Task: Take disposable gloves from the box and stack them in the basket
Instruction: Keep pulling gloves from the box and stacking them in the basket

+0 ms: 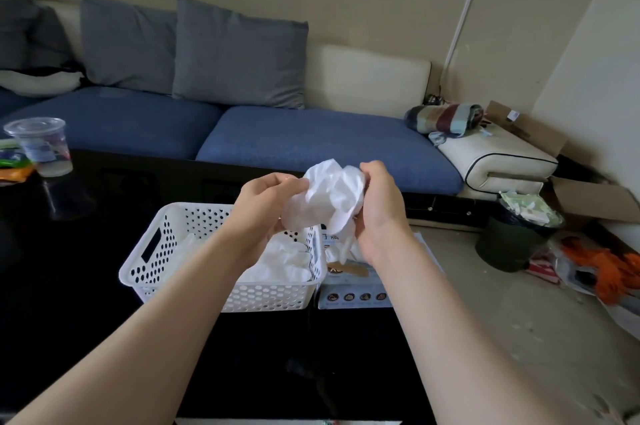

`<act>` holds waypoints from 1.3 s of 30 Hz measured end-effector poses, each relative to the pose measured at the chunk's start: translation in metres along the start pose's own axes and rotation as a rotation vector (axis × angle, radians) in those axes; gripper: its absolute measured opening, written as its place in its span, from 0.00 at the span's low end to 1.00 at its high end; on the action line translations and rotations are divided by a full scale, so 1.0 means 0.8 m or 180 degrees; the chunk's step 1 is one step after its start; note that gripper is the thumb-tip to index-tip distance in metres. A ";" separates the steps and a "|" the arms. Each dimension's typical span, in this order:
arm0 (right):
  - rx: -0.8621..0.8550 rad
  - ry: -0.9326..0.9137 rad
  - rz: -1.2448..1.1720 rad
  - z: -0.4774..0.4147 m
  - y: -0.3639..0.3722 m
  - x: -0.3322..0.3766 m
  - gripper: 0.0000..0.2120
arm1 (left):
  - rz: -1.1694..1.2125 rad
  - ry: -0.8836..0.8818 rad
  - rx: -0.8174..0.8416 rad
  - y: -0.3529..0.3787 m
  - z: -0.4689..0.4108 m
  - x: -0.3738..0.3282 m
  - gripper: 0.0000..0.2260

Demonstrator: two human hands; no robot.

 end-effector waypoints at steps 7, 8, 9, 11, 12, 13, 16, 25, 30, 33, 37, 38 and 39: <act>0.0790 0.0132 0.1264 0.009 0.025 -0.008 0.17 | -0.0199 0.0178 -0.0019 -0.021 0.013 -0.010 0.15; 0.0829 0.0077 0.1532 0.009 0.027 -0.010 0.17 | -0.0214 0.0199 -0.0025 -0.024 0.014 -0.011 0.15; 0.0842 -0.0001 0.1745 0.009 0.029 -0.011 0.13 | -0.0215 0.0213 -0.0041 -0.026 0.015 -0.012 0.15; 0.0864 -0.0116 0.1971 0.009 0.030 -0.011 0.07 | -0.0198 0.0217 -0.0138 -0.030 0.015 -0.013 0.12; 0.0870 -0.0154 0.2045 0.011 0.031 -0.010 0.07 | -0.0236 0.0218 -0.0214 -0.033 0.015 -0.013 0.10; 0.0875 -0.0188 0.2112 0.012 0.031 -0.009 0.08 | -0.0338 0.0217 -0.0304 -0.035 0.014 -0.013 0.09; 0.0941 -0.0205 0.2368 0.014 0.029 -0.007 0.06 | -0.0689 0.0277 -0.0518 -0.036 0.013 -0.013 0.07; 0.0768 0.0440 0.1284 0.019 0.014 0.004 0.10 | -0.0731 -0.0087 -0.0528 -0.036 0.018 -0.021 0.09; 0.0195 -0.0218 0.3301 -0.003 0.017 -0.008 0.08 | -0.2109 -0.0746 -0.0438 -0.062 0.017 -0.002 0.07; 0.0161 -0.0489 0.3875 -0.015 0.030 -0.029 0.11 | -0.2809 -0.0676 -0.0578 -0.084 0.014 0.009 0.08; 0.0257 -0.0672 0.4356 -0.020 0.049 -0.041 0.14 | -0.3275 -0.0380 -0.0799 -0.102 0.015 0.009 0.05; 0.0354 -0.0651 0.4372 -0.022 0.054 -0.044 0.15 | -0.3288 -0.0356 -0.0819 -0.107 0.016 0.010 0.04; 0.0430 -0.0620 0.4367 -0.023 0.058 -0.047 0.17 | -0.3281 -0.0344 -0.0805 -0.110 0.018 0.009 0.03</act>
Point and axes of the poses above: each hand's wrist, its own z-axis away from the middle knuckle, its own y-axis out of the palm, x = y × z, the point moved 3 cm from there along -z, towards the middle knuckle, and after that the axes turned 10 degrees about x, right-handed, at the moved point
